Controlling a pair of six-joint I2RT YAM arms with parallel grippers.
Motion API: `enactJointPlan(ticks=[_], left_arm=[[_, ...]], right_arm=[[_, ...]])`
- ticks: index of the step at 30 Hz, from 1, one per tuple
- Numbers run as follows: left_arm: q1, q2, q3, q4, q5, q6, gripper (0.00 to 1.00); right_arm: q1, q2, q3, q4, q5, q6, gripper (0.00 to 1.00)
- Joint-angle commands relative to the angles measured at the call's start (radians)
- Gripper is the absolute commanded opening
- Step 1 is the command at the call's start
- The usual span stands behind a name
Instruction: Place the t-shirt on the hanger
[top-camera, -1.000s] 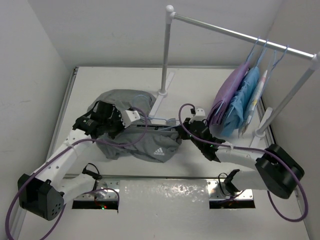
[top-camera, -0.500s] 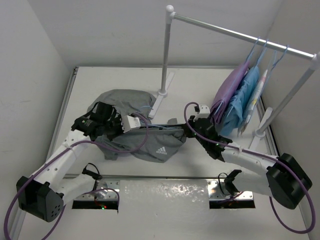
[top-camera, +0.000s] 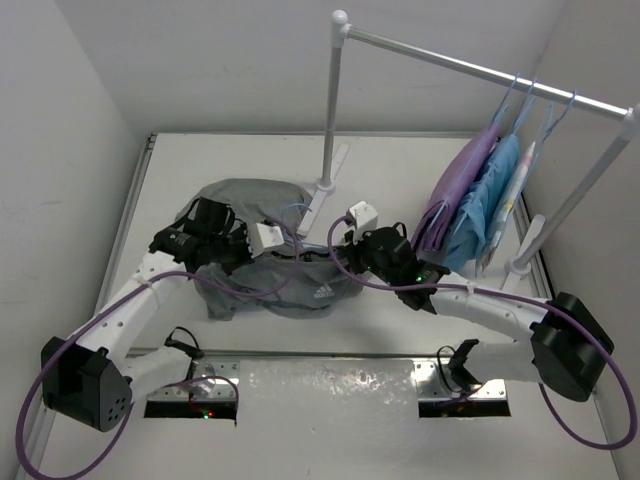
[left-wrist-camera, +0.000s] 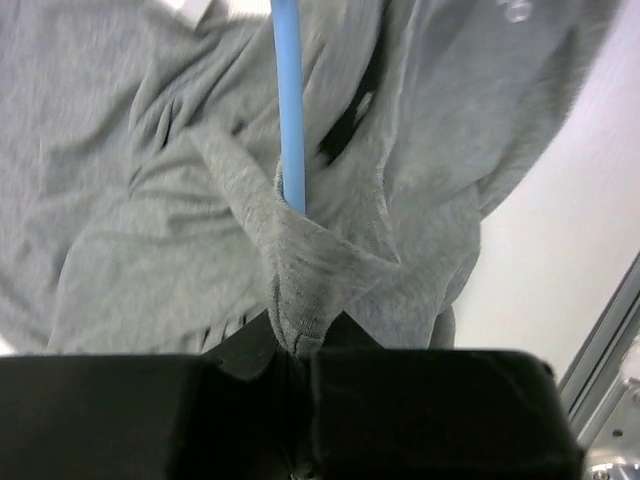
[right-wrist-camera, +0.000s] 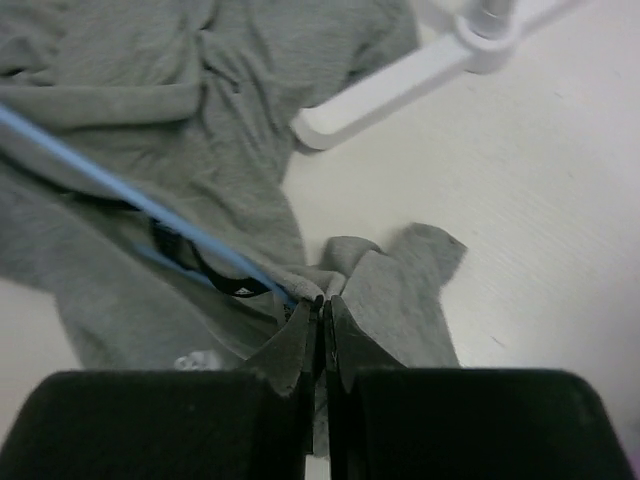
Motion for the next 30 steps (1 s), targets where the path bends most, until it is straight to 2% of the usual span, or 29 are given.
enactJointPlan(ticks=[1,4,5,6,8,11,12,13,16,19,20,21,22,24,25,28,30], left_arm=[[-0.015,0.001,-0.002,0.106,0.163,-0.008,0.0],[-0.018,0.014,-0.002,0.1,0.24,0.018,0.0],[-0.02,0.023,-0.003,0.099,0.248,0.029,0.0],[-0.024,0.026,-0.009,0.106,0.258,0.031,0.0],[-0.026,0.03,-0.017,0.123,0.269,0.031,0.0],[-0.026,0.038,-0.02,0.141,0.291,0.028,0.0],[-0.024,0.04,-0.017,0.14,0.306,0.028,0.0],[-0.026,0.04,-0.015,0.14,0.313,0.028,0.0],[-0.026,0.038,-0.005,0.114,0.344,0.046,0.0],[-0.024,0.029,0.008,0.076,0.364,0.07,0.0],[-0.024,0.027,0.011,0.063,0.376,0.083,0.0],[-0.023,0.026,0.021,0.028,0.384,0.097,0.0],[-0.018,0.024,0.027,0.002,0.396,0.136,0.0],[0.0,0.02,0.043,-0.076,0.426,0.184,0.0],[0.006,0.017,0.047,-0.099,0.423,0.224,0.0],[0.033,0.02,0.061,-0.185,0.372,0.287,0.0],[0.057,0.021,0.072,-0.251,0.352,0.324,0.05]], right_arm=[[0.007,0.001,0.049,0.026,-0.194,-0.141,0.01],[0.007,-0.023,0.017,0.043,-0.259,-0.169,0.16],[0.007,-0.041,0.011,0.04,-0.263,-0.178,0.33],[0.008,-0.051,0.006,0.035,-0.277,-0.196,0.43],[0.007,-0.072,0.011,0.006,-0.302,-0.215,0.55],[0.008,-0.081,0.013,0.032,-0.366,-0.224,0.62],[0.013,-0.069,0.017,0.046,-0.375,-0.213,0.74],[0.025,-0.054,0.025,0.067,-0.366,-0.207,0.77],[0.037,0.035,0.074,0.087,-0.334,-0.196,0.78],[0.039,0.125,0.111,0.144,-0.342,-0.195,0.73],[0.037,0.144,0.13,0.15,-0.343,-0.195,0.66],[0.036,0.161,0.143,0.147,-0.346,-0.192,0.56],[0.037,0.181,0.157,0.131,-0.355,-0.187,0.31],[0.037,0.179,0.16,0.129,-0.386,-0.192,0.14],[0.037,0.149,0.146,0.142,-0.389,-0.196,0.0],[0.036,0.052,0.057,0.176,-0.38,-0.231,0.0],[0.036,0.003,0.003,0.172,-0.377,-0.262,0.0]])
